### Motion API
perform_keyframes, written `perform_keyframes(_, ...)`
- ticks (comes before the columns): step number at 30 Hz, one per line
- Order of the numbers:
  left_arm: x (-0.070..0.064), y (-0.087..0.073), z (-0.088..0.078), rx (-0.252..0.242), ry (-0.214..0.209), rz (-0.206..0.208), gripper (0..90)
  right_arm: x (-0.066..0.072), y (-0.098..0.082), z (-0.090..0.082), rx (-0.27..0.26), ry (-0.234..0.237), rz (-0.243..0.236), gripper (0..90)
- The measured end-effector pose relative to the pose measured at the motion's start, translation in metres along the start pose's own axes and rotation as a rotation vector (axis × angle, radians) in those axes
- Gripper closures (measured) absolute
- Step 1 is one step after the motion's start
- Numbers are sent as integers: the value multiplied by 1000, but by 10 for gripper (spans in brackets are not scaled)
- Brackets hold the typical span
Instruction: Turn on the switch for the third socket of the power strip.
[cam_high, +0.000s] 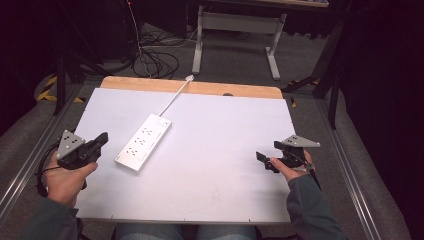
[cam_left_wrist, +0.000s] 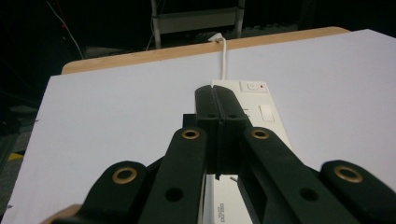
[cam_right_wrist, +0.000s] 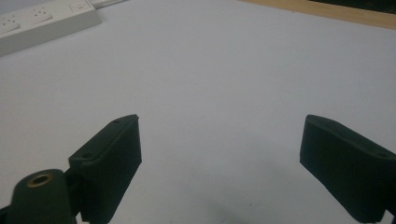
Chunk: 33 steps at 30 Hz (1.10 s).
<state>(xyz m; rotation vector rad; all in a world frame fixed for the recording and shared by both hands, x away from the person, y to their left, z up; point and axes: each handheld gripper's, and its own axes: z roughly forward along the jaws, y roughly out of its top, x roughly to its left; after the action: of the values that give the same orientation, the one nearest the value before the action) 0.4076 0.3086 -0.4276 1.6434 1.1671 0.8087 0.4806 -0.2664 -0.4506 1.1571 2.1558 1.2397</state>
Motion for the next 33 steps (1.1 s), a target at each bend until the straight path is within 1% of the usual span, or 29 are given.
perform_keyframes(7, -5, 1, 7, 22, -15, 21, 900, 0, -1, -1, 2, 0, -3, 130)
perform_keyframes(10, -7, 2, 10, 24, -18, 26, 900, 0, -1, -1, -2, 0, -5, 130)
perform_keyframes(13, -9, 3, 14, 23, -23, 26, 900, 0, -1, 0, 5, -4, -7, 131)
perform_keyframes(17, -11, 4, 15, 29, -28, 33, 900, 1, -1, 1, 9, -5, -10, 134)
perform_keyframes(20, -11, 5, 15, 24, -28, 27, 900, 0, -1, 1, 8, -6, -13, 134)
perform_keyframes(22, -11, 5, 16, 29, -31, 35, 899, 0, -1, 0, 6, -7, -6, 134)
perform_keyframes(26, -12, 4, 17, 34, -37, 40, 899, 0, -1, 1, 7, -6, -13, 134)
perform_keyframes(33, -15, 4, 21, 52, -51, 58, 899, 0, 0, 1, 9, -8, -5, 136)
